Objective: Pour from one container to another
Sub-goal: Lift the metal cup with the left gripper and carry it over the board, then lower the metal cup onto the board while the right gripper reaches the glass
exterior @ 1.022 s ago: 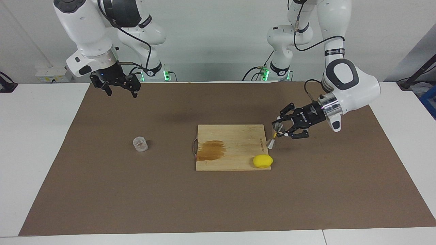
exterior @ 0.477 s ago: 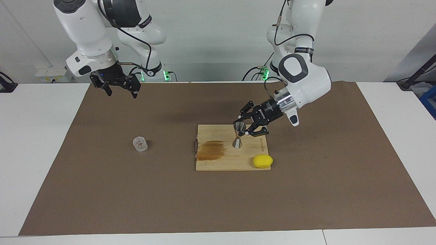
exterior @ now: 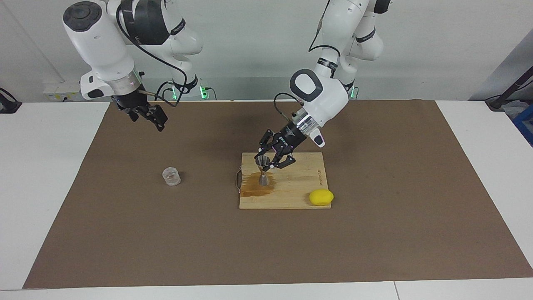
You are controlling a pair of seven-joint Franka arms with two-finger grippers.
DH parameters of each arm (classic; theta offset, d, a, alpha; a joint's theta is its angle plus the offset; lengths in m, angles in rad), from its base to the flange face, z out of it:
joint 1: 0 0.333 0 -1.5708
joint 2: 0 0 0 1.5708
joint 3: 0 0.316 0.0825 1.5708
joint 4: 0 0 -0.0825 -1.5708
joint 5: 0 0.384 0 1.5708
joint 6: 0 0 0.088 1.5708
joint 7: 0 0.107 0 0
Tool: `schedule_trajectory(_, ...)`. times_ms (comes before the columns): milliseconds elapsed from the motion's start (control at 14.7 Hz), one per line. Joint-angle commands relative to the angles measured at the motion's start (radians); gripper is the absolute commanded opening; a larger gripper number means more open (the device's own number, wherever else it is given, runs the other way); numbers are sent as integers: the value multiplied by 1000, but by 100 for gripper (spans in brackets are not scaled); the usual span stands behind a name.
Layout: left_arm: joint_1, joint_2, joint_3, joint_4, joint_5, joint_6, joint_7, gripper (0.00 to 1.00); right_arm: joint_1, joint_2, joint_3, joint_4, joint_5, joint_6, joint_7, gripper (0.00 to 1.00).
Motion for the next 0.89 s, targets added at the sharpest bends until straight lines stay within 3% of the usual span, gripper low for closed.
schedule_trajectory(0,-40,6,14,-2,-73,31,72,0,-28,31,3,-10,53,50,170,100)
schedule_trajectory(272,-60,30,14,0,-119,36,80,0,-89,131,3,-1,149,77,363,100)
schedule_trajectory(545,-61,49,14,0,-140,34,141,0,-176,221,3,-12,331,145,526,100)
schedule_trajectory(817,-61,52,14,0,-168,31,167,0,-235,269,3,-85,477,217,583,100)
